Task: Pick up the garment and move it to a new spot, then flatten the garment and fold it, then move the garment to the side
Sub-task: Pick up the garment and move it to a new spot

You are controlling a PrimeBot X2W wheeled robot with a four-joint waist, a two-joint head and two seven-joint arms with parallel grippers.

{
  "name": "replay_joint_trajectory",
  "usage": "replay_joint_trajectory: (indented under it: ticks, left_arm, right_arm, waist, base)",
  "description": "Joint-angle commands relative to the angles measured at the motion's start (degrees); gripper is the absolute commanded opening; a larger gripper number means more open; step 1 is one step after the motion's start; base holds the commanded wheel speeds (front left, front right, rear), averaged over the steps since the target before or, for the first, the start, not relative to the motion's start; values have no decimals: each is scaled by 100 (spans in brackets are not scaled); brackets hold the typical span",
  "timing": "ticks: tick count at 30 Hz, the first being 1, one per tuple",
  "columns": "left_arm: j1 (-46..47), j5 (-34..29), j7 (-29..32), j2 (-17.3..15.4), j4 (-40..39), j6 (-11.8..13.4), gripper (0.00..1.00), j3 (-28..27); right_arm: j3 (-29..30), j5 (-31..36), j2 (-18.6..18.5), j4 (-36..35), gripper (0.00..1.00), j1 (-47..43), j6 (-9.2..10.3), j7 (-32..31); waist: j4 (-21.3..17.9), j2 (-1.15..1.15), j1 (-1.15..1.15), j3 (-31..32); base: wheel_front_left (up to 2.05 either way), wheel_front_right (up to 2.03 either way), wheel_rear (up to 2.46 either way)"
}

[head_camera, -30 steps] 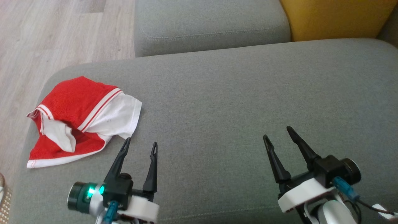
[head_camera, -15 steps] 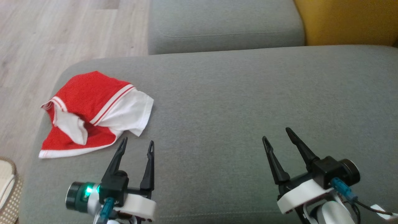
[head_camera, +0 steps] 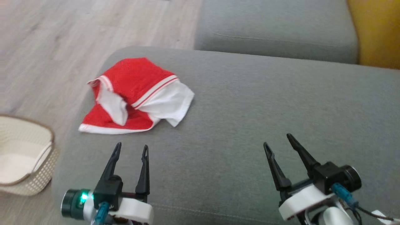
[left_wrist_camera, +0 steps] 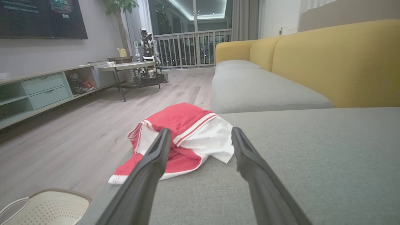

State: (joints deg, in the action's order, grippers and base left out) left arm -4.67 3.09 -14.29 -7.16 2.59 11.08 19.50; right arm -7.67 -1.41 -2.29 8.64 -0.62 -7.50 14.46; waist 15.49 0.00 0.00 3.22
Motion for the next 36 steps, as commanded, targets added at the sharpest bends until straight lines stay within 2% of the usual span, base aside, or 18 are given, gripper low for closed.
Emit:
replay_joint_trajectory:
  ticks: [1, 9, 22, 30, 33, 36]
  left_arm:
    - [207, -64, -71, 33, -200, -13, 100, -238]
    - [165, -111, -71, 42, -199, -79, 100, -346]
    - [246, -28, -71, 103, -294, -159, 100, -601]
    - [1254, 150, -71, 132, -546, -435, 100, -1089]
    - [1798, 220, -71, 87, -233, -580, 100, -1282]
    - [2337, 545, -71, 10, 530, -758, 100, -1571]
  right_arm:
    - [-118, 52, -59, -152, 100, 114, 1, 54]
    - [-128, 18, -59, -125, 100, 39, 1, 54]
    - [-155, 16, -59, -141, 100, -16, 1, 54]
    - [-142, 268, -59, -158, 100, 157, 1, 54]
    - [-157, 408, -59, -163, 100, 322, 1, 54]
    - [-171, 517, -59, -174, 100, 510, 1, 54]
  waist:
    - [273, 0, 0, 24]
    - [692, 0, 0, 92]
    - [803, 0, 0, -41]
    - [664, 0, 0, -661]
    - [560, 0, 0, -942]
    - [411, 0, 0, -1227]
  base:
    - [0, 0, 0]
    - [0, 0, 0]
    - [0, 0, 0]
    - [0, 0, 0]
    - [0, 0, 0]
    - [0, 0, 0]
